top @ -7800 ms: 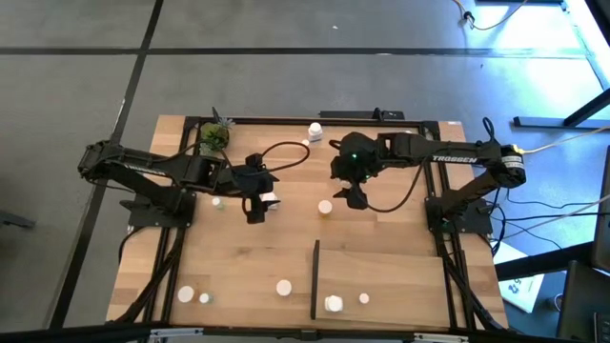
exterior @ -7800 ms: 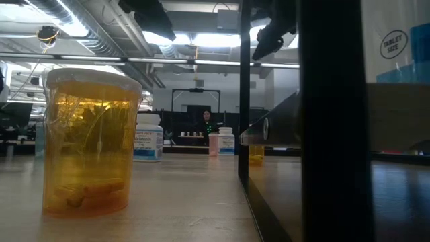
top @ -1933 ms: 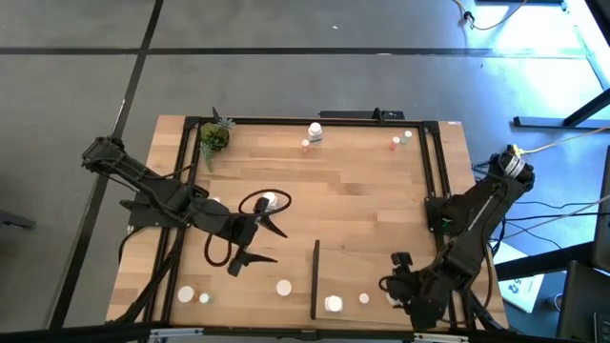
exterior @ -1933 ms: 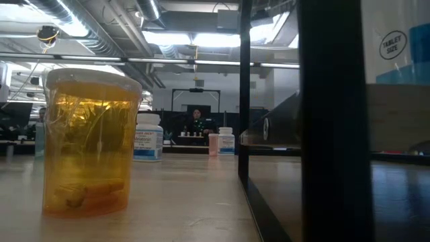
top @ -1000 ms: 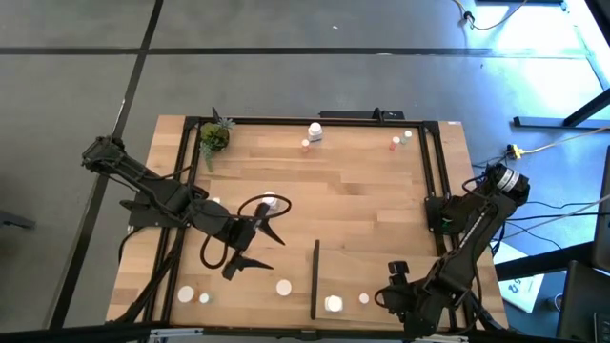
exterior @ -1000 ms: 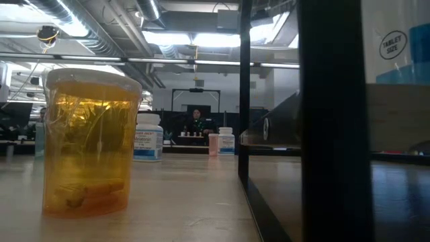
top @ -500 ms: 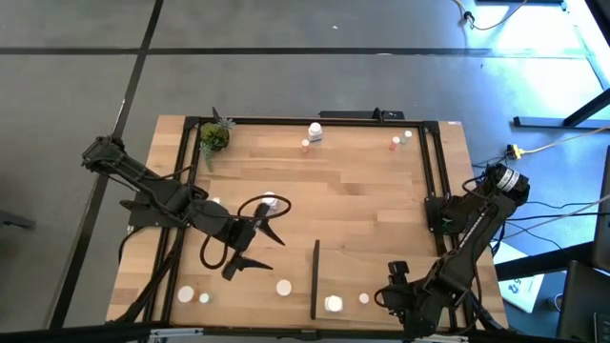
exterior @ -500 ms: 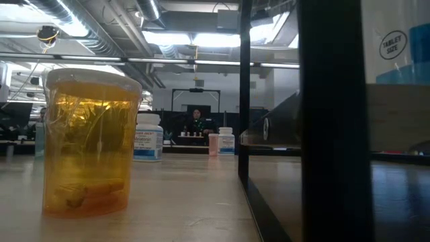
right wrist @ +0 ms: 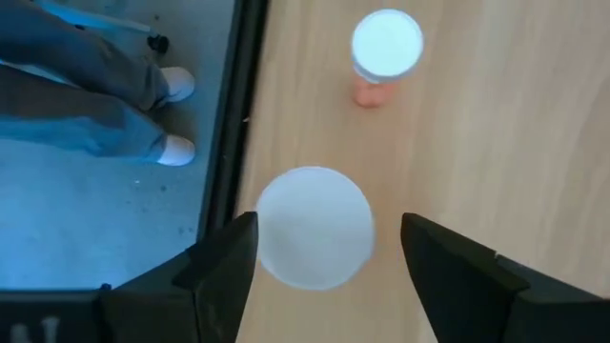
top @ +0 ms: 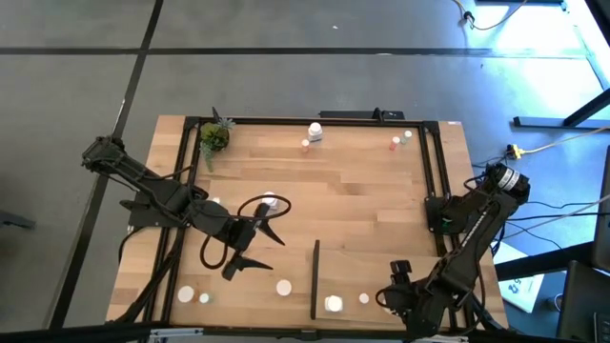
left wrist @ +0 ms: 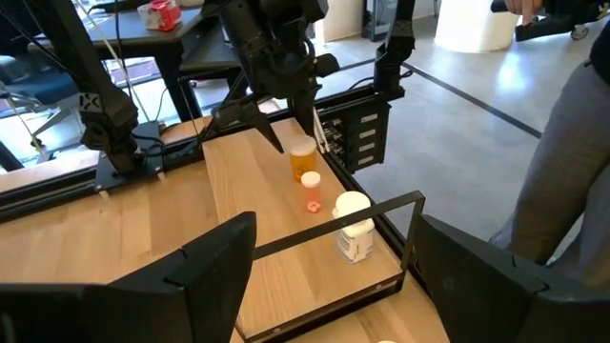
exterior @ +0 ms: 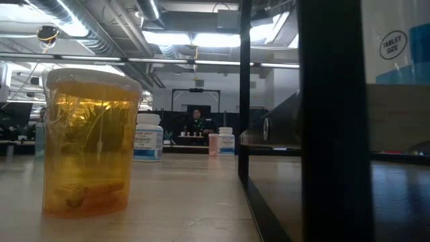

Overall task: Pick and place medicine bottles onto shelf by color
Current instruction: Put the top right blue pill bottle on the shelf

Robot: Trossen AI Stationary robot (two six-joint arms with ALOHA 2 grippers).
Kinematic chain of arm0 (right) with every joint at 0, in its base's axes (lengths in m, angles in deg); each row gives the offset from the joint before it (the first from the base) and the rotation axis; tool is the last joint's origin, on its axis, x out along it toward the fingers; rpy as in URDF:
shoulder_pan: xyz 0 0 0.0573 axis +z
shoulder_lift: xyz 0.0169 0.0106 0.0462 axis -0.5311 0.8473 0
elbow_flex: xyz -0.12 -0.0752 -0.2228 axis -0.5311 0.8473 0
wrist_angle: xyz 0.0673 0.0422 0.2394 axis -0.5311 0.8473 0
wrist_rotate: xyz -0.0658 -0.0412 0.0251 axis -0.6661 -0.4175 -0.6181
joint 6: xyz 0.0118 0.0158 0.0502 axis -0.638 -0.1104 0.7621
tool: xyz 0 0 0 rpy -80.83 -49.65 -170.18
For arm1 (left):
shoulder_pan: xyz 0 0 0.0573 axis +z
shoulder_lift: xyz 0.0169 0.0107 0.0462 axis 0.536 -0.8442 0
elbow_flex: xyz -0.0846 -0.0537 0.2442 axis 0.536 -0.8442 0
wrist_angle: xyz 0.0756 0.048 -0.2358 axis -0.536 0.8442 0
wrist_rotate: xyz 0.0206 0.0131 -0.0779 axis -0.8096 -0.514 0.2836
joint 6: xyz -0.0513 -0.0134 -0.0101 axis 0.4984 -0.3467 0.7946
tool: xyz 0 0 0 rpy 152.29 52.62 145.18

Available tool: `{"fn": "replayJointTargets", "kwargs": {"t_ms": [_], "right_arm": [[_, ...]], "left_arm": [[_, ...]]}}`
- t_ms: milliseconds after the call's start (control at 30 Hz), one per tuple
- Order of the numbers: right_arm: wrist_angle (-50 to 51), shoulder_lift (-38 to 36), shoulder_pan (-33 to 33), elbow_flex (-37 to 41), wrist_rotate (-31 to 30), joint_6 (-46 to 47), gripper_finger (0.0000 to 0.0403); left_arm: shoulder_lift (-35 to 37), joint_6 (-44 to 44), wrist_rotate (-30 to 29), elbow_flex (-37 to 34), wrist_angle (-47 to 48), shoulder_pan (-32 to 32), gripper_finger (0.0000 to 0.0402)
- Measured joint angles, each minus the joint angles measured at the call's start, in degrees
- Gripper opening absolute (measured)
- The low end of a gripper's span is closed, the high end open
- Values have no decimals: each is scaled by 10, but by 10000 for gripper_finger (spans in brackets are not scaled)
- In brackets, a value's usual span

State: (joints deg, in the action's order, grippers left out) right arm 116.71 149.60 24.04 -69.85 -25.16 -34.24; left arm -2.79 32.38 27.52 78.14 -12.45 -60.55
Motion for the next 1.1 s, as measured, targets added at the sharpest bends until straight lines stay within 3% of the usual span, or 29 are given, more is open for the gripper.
{"fn": "replayJointTargets", "kwargs": {"t_ms": [333,500,700,1100], "right_arm": [[77,0,-14,-41,-15,1,259],[150,0,-20,-82,-77,-2,259],[184,0,-38,-109,-93,-9,259],[240,0,-111,-244,-138,-47,259]], "left_arm": [[0,0,0,0,1,0,277],[0,0,0,0,1,0,277],[0,0,0,0,1,0,277],[0,51,-5,0,34,0,277]]}}
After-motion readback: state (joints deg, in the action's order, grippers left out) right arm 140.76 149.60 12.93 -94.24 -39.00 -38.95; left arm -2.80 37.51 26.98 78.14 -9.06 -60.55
